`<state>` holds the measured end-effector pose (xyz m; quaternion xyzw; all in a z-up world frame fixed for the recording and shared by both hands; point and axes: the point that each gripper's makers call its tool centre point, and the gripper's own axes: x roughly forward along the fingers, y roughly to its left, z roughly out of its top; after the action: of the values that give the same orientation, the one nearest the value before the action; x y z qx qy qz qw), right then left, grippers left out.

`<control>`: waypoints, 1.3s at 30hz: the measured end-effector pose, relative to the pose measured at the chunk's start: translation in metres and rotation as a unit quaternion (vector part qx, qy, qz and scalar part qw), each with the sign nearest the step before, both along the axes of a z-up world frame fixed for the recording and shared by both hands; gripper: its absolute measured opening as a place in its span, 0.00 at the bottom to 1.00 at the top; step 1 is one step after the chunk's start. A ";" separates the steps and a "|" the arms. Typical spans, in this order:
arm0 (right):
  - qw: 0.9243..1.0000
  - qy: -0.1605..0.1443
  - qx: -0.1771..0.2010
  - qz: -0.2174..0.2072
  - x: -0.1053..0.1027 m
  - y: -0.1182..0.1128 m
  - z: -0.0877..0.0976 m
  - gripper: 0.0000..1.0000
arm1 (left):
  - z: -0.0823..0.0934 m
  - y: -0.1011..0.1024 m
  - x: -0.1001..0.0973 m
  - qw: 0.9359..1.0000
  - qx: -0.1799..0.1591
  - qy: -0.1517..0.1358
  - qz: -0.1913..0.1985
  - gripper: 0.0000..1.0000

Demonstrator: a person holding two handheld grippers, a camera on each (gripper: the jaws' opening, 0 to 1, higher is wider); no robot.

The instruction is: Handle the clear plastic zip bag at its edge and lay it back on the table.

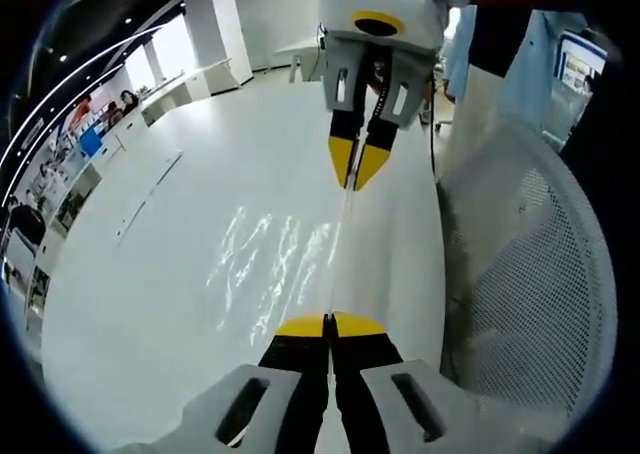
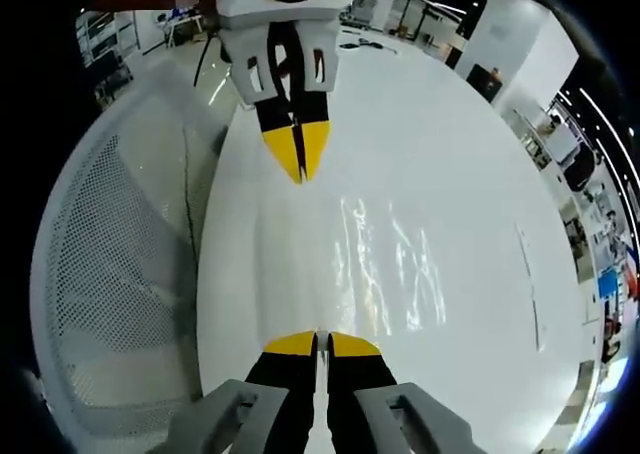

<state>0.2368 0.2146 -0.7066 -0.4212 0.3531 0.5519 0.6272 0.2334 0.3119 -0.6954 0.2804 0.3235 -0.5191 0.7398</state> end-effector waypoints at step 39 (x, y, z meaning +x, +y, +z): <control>0.999 -0.025 -0.001 0.038 -0.014 -0.001 -0.003 0.00 | -0.002 -0.002 -0.012 0.999 0.017 -0.021 -0.026 0.00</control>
<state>0.2228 0.2140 -0.7098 -0.4484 0.3217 0.5643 0.6140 0.2210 0.3100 -0.6974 0.3122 0.3095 -0.5263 0.7279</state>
